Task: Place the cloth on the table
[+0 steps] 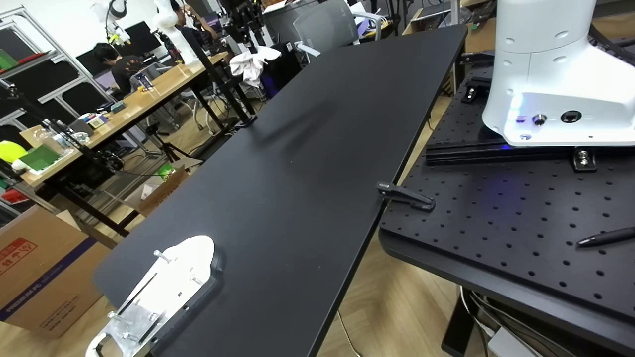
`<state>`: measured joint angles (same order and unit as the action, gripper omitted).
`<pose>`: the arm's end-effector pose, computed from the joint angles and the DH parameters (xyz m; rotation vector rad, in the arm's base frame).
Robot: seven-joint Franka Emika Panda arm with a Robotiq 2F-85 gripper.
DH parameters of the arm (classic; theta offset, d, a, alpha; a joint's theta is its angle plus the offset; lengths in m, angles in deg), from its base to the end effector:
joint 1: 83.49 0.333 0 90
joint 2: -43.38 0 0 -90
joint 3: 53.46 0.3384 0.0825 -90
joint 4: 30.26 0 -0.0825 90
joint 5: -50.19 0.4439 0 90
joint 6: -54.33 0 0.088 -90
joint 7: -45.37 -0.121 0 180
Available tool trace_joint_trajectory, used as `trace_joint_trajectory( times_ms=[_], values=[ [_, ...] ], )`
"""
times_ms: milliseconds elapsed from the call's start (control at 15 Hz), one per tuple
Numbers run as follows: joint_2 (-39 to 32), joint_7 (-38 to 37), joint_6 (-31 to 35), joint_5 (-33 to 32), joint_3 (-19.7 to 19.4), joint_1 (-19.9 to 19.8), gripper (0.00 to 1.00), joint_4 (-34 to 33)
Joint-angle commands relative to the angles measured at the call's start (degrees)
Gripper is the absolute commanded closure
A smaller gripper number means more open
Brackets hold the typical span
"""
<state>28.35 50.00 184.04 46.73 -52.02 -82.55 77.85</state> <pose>0.6851 0.0255 0.3548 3.0827 0.2425 0.1764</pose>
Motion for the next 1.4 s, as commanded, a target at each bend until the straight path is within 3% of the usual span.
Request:
trace_joint_trajectory(
  times_ms=[0, 67, 200, 600, 867, 1067, 1333],
  values=[
    [-0.54, 1.08, -3.1, 0.57, 0.28, -0.03, 0.88, -2.55],
    [-0.23, 1.3, -3.58, 0.78, 0.39, -0.08, 0.95, -2.49],
    [0.52, 1.85, -4.54, 1.2, 0.58, -0.17, 1.0, -2.4],
    [5.43, 3.45, -8.67, 3.02, 1.0, -0.14, 0.99, -0.28],
    [12.77, 4.26, -18.09, 3.98, 1.4, 0.17, 0.99, 3.03],
    [20.91, 3.15, -23.28, 2.81, 1.59, 0.83, 0.99, 8.0],
    [28.66, 2.99, -24.67, 2.6, 1.58, 1.37, 0.99, 14.84]
  ],
)
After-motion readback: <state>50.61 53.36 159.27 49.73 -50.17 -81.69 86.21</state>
